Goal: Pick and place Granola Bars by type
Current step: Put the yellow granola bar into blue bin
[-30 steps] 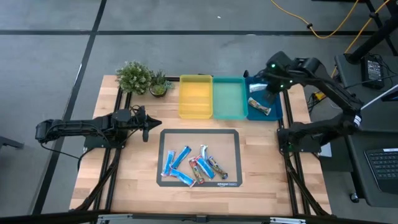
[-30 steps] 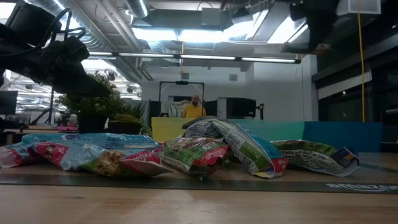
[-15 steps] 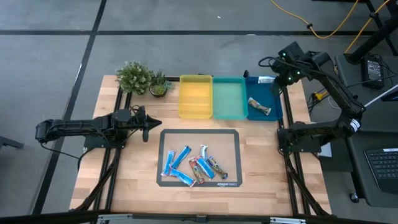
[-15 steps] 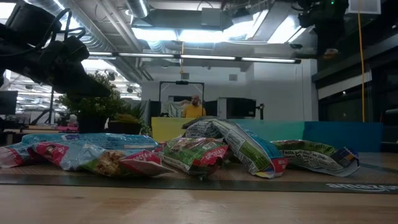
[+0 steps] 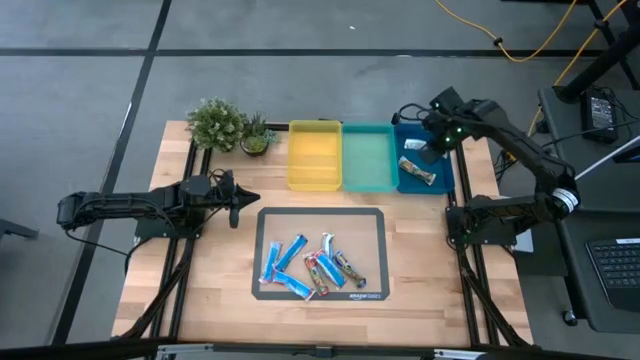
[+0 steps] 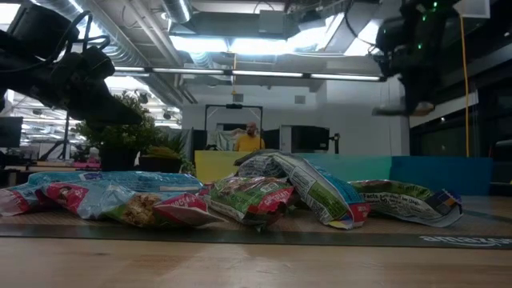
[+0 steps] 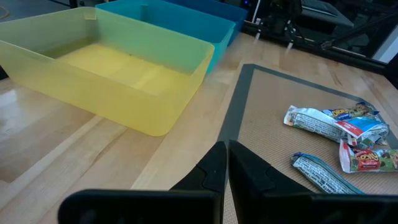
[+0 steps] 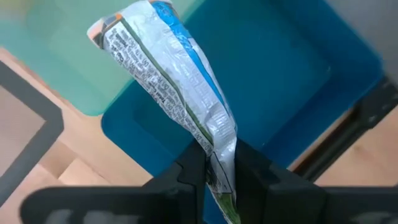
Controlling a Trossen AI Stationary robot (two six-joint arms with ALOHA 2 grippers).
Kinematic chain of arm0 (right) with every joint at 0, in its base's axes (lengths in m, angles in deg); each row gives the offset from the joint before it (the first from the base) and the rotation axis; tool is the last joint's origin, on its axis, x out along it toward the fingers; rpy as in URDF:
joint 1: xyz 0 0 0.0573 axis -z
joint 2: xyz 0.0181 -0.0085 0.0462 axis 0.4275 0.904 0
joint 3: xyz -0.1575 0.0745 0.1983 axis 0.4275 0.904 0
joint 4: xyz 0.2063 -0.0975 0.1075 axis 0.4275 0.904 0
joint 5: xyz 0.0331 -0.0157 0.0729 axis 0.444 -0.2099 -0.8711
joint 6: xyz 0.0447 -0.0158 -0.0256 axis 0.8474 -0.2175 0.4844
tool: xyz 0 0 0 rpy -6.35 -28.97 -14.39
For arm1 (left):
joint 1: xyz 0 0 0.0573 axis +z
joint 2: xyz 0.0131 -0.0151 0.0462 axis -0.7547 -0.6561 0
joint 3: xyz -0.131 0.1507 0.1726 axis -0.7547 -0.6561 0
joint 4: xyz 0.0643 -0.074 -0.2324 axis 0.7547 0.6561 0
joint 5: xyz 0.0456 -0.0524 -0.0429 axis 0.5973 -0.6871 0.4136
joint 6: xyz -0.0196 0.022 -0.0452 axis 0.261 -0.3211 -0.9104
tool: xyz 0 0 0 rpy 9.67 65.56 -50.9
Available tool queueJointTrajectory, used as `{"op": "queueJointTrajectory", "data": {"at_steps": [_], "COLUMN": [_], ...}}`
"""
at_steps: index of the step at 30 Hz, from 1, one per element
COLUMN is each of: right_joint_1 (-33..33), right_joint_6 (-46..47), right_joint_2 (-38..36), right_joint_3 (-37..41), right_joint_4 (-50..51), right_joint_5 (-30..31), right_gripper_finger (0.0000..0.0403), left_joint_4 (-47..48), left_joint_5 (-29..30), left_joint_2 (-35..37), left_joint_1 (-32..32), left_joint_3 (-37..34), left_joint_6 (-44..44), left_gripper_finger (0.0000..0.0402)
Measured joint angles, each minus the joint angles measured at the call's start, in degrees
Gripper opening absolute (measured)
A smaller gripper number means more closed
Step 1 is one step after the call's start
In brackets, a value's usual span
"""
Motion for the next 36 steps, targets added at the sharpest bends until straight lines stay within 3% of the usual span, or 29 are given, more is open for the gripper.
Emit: {"op": "queueJointTrajectory", "data": {"at_steps": [18, 22, 36], "right_joint_1": [0.0, 0.0, 0.0], "right_joint_6": [5.7, 6.6, 7.1], "right_joint_2": [0.0, -0.1, -0.1], "right_joint_3": [18.0, 20.6, 22.0], "right_joint_4": [-9.1, -11.7, -14.0], "right_joint_5": [-0.1, -3.1, -4.5], "right_gripper_finger": [0.0067, 0.0067, 0.0067], "left_joint_4": [0.0, 0.0, 0.0], "left_joint_5": [0.0, 0.0, 0.0], "left_joint_2": [0.0, 0.0, 0.0], "left_joint_1": [0.0, 0.0, 0.0], "left_joint_3": [0.0, 0.0, 0.0], "left_joint_6": [0.0, 0.0, 0.0], "left_gripper_finger": [0.0013, 0.0011, 0.0011]}}
